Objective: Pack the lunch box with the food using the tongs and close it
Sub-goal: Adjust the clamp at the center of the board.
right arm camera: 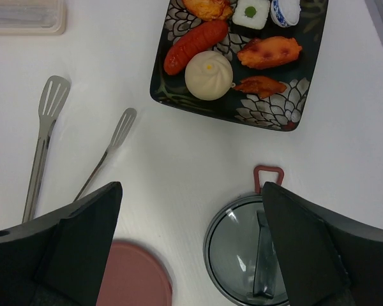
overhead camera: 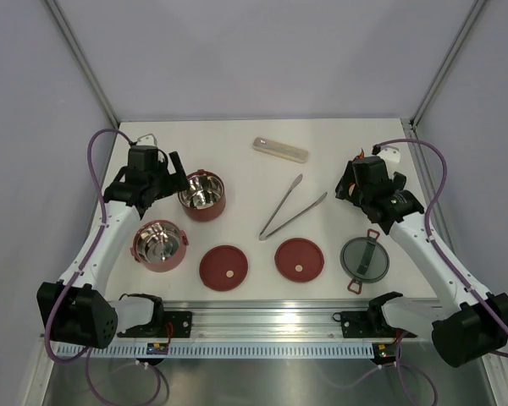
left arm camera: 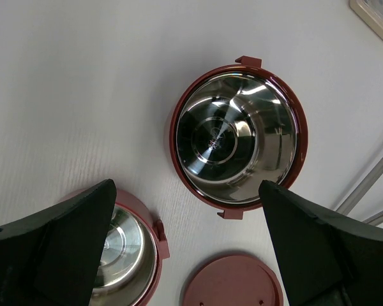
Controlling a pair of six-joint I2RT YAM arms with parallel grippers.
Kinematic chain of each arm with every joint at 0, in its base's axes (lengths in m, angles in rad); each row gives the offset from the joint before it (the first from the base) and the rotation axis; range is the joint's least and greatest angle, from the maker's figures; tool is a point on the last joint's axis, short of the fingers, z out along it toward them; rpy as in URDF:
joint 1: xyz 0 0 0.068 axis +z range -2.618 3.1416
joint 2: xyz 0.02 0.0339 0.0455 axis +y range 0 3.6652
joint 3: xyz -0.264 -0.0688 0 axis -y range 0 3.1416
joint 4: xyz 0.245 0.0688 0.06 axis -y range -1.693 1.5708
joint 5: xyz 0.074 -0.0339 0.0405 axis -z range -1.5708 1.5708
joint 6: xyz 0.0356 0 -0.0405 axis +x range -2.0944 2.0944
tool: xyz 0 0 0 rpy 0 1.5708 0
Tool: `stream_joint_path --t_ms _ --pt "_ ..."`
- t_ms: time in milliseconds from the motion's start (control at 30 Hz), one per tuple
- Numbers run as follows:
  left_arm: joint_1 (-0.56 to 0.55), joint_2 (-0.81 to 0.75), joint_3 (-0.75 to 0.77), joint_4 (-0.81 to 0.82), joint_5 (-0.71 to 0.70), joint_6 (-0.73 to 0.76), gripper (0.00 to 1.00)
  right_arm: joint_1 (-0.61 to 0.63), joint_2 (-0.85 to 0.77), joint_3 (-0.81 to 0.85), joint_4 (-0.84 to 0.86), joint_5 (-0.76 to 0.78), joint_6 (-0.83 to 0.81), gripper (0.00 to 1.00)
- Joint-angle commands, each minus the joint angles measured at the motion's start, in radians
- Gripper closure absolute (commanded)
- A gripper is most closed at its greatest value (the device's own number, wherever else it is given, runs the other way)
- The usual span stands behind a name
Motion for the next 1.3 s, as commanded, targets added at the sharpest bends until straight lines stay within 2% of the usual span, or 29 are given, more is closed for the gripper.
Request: stream_joint_path --t_ms 0,400,567,733,900,967,1067,1267 --pt "-0.004 -0.004 0.001 0.019 0.018 0.008 0.01 0.001 -0.007 0.004 0.003 -0.013 0.024 0.01" --pt "-0.002 0.035 0.012 0.019 0.050 -0.009 0.01 0.004 -0.021 -0.053 0.040 -0.131 0.042 0.00" --pt "-0.004 0.061 0.016 0.015 0.064 -0.024 0.01 0.059 0.013 -0.056 0.060 -0.164 0.105 0.00" --pt "-0.002 0.079 0.013 0.015 0.073 -0.035 0.01 0.170 0.123 -0.045 0.118 -0.223 0.183 0.01" --pt "-0.002 0.094 0.024 0.013 0.079 -0.043 0.01 0.334 0.334 0.047 0.114 -0.151 0.252 0.03" --pt "-0.002 0.094 0.030 0.012 0.078 -0.038 0.01 0.337 0.379 0.052 0.132 -0.184 0.281 0.13" --pt "-0.002 0.094 0.038 0.006 0.076 -0.030 0.01 0.337 0.451 0.055 0.187 -0.203 0.304 0.19" --pt "-0.004 0.093 0.029 0.004 0.082 -0.029 0.01 0.334 0.585 0.139 0.187 -0.191 0.303 0.19"
